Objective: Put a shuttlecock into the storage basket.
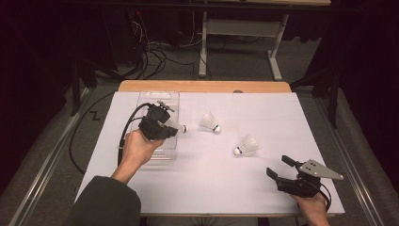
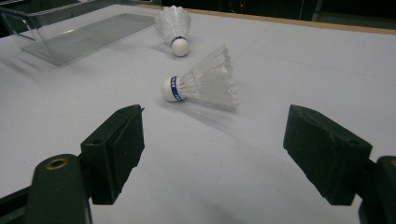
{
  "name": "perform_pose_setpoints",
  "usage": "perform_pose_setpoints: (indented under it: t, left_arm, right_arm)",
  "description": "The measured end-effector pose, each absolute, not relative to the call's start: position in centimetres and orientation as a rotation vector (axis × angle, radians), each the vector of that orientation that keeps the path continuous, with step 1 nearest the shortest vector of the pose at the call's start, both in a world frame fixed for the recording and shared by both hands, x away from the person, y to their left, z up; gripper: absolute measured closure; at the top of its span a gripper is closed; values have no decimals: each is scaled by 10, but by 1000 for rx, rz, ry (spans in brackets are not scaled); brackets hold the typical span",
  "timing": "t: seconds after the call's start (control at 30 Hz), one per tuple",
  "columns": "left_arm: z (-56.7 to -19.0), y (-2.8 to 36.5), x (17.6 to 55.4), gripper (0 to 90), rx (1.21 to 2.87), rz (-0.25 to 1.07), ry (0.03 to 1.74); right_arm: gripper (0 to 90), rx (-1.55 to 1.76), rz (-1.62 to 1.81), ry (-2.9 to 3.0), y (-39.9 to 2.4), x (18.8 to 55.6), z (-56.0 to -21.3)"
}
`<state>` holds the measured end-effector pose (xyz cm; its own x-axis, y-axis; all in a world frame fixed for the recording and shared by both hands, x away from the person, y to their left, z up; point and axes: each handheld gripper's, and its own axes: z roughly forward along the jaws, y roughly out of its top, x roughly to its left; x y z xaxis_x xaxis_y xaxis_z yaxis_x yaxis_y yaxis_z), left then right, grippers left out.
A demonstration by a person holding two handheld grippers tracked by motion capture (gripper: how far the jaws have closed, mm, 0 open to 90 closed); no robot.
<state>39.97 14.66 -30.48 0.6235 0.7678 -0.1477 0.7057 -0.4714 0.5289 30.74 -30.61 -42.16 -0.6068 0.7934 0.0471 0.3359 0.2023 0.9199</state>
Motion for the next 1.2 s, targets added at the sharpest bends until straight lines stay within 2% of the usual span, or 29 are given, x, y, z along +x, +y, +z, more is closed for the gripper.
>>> perform_pose_setpoints:
  t: [1.2]
  left_arm:
    - [-328,201,416,896,2245,244,1398]
  right_arm:
    - [207,1050,1388,2043,-306,308,-422]
